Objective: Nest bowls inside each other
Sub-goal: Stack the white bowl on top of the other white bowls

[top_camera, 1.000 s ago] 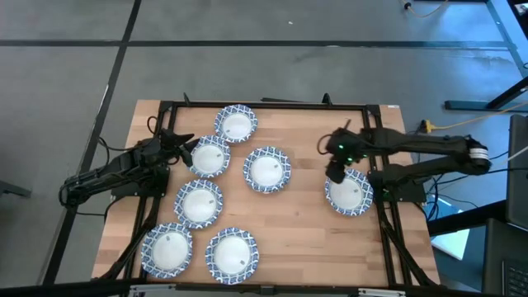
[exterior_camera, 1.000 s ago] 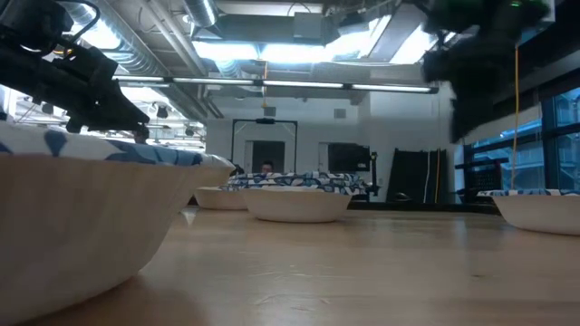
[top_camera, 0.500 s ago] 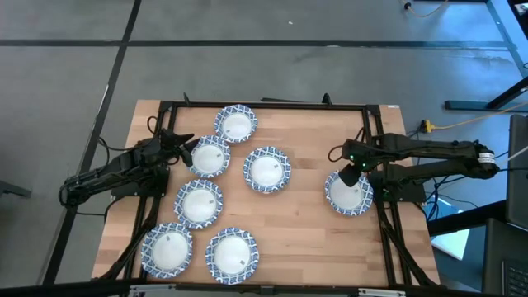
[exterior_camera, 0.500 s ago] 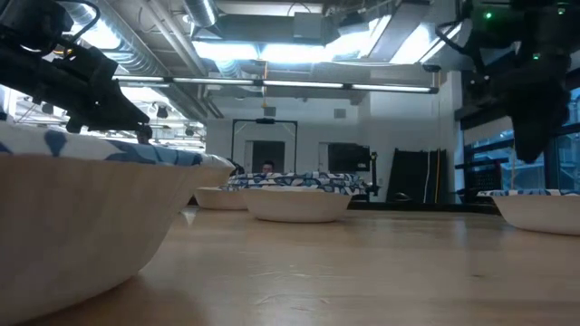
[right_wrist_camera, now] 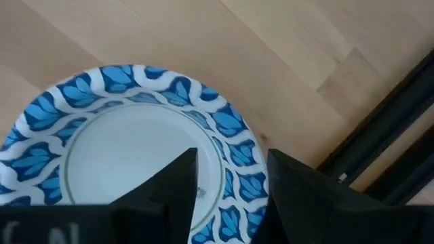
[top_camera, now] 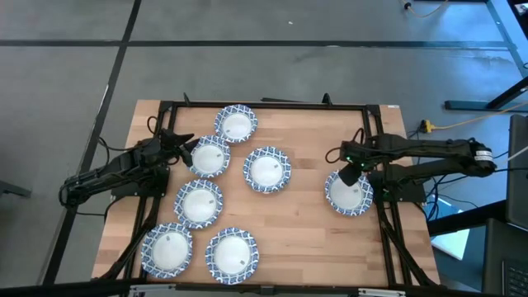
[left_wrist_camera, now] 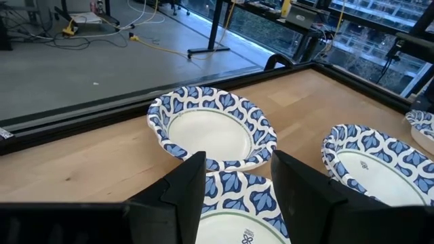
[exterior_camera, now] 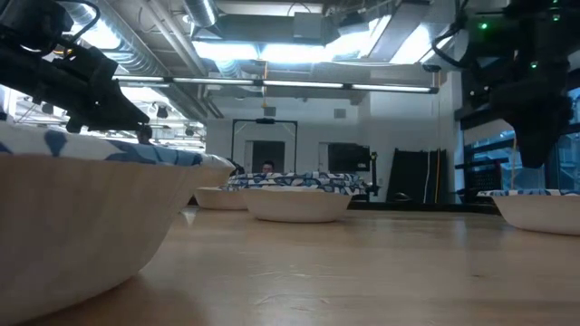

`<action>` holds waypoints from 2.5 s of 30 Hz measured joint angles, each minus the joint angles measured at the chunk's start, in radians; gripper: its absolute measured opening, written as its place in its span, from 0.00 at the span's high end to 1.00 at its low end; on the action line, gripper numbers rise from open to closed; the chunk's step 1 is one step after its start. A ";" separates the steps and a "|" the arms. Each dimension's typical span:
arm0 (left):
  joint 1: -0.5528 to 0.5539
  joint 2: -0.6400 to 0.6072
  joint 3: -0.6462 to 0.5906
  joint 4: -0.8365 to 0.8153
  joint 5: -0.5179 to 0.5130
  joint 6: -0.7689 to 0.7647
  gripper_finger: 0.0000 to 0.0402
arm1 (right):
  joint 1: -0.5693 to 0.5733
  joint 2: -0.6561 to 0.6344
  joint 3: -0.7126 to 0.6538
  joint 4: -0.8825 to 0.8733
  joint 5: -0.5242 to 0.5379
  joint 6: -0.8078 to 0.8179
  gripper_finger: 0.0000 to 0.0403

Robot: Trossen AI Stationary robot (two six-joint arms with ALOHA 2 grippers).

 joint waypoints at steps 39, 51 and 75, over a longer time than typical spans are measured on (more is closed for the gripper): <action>0.000 0.000 0.000 0.000 0.008 -0.026 0.60 | 0.454 0.424 0.210 0.237 -0.061 0.397 0.68; 0.000 0.000 0.000 0.000 0.008 -0.027 0.60 | 0.508 0.471 0.225 0.241 -0.061 0.448 0.69; 0.000 0.000 0.000 0.000 0.008 -0.024 0.60 | 0.607 0.471 0.224 0.141 -0.078 0.199 0.33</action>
